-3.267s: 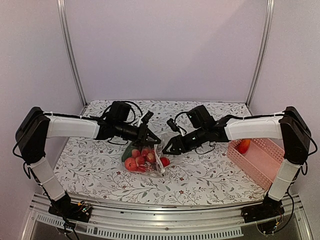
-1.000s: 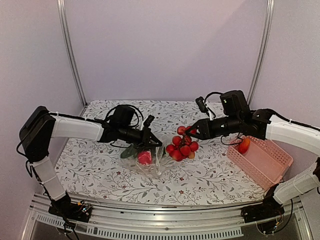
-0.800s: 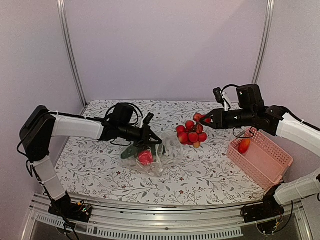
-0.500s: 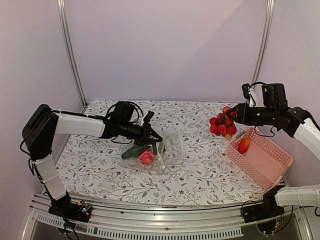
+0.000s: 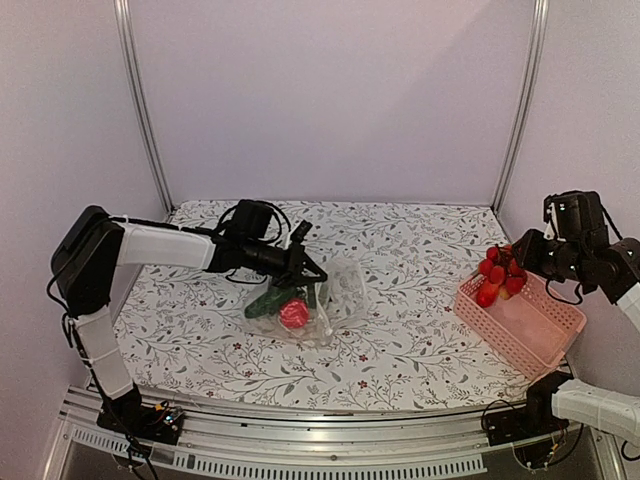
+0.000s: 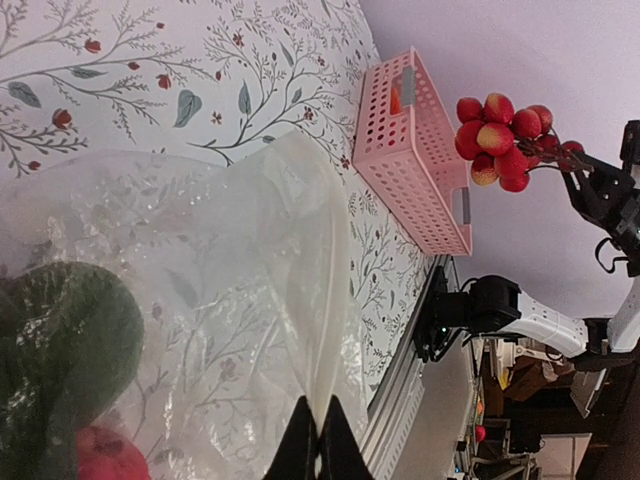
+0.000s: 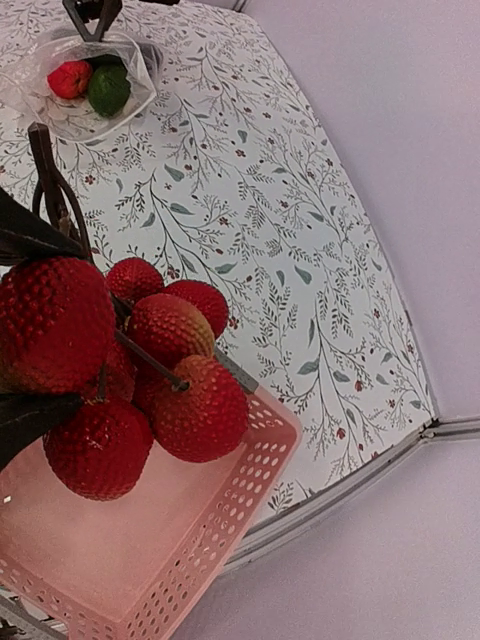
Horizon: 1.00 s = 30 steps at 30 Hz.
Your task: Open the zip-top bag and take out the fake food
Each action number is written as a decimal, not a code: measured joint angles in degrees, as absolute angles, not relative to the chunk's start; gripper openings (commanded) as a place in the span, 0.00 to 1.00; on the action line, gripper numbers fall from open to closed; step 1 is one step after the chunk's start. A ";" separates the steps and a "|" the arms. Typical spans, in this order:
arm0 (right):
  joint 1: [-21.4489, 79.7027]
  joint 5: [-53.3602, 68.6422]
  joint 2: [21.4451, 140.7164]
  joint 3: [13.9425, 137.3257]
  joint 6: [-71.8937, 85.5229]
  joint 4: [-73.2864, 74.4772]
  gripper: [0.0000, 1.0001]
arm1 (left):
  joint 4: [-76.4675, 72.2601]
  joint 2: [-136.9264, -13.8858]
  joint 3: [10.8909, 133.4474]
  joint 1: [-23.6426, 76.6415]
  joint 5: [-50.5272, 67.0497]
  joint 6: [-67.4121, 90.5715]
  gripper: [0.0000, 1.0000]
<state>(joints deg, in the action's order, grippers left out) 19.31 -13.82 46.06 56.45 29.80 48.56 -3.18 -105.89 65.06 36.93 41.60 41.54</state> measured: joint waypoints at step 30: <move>2.83 -12.29 58.85 48.58 28.84 39.99 0.81 | -1.61 -106.94 66.28 35.24 42.83 40.07 0.00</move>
